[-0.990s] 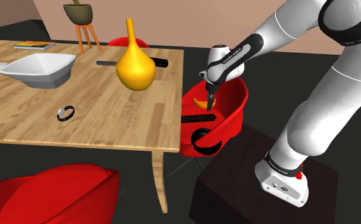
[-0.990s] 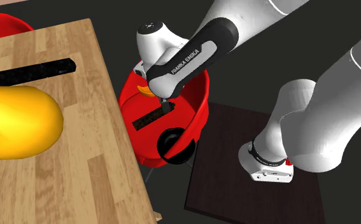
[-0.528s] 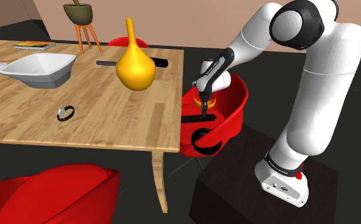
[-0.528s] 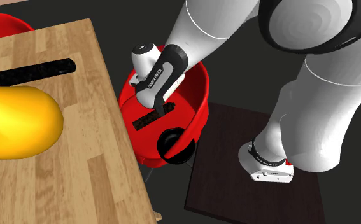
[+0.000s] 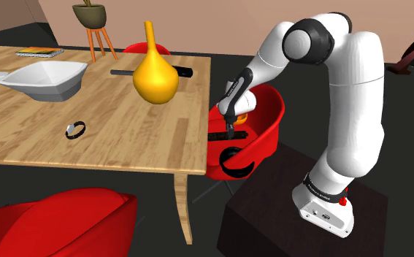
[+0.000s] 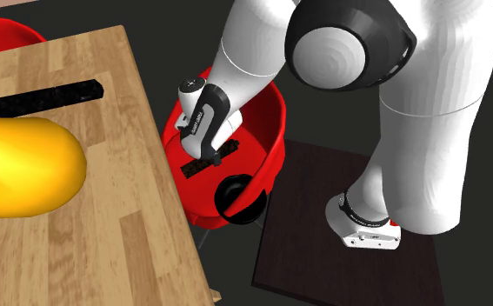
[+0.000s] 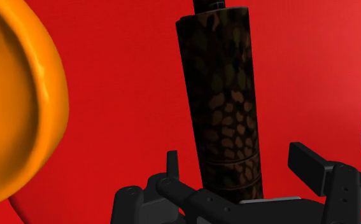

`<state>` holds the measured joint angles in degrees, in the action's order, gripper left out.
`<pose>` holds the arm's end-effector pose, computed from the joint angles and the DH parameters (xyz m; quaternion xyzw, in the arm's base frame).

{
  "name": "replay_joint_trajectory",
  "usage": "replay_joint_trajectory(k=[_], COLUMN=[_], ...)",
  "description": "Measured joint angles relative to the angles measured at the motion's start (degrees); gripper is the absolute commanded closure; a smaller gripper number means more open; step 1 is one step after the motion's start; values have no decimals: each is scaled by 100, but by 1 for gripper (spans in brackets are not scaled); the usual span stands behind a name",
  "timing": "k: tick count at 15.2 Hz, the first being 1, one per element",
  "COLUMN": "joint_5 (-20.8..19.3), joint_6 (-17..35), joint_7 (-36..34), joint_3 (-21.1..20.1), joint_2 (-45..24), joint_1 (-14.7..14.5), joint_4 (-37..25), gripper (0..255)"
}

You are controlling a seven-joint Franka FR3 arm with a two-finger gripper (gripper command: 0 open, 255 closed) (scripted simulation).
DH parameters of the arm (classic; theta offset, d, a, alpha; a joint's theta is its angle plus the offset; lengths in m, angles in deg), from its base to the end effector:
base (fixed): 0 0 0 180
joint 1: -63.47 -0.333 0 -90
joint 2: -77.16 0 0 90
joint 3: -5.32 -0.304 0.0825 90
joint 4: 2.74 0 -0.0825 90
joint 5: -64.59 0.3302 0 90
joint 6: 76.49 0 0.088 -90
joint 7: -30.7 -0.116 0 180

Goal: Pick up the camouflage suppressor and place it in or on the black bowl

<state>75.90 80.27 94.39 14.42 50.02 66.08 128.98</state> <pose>0.4800 -0.1098 0.1717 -0.9321 -0.3620 0.0090 0.0087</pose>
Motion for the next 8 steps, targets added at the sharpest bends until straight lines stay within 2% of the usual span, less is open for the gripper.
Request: replay_joint_trajectory(k=[8], joint_5=[86], joint_6=[199], joint_7=[86], joint_3=[-92], joint_2=[-282], joint_1=[88], joint_4=[-86], gripper=[0])
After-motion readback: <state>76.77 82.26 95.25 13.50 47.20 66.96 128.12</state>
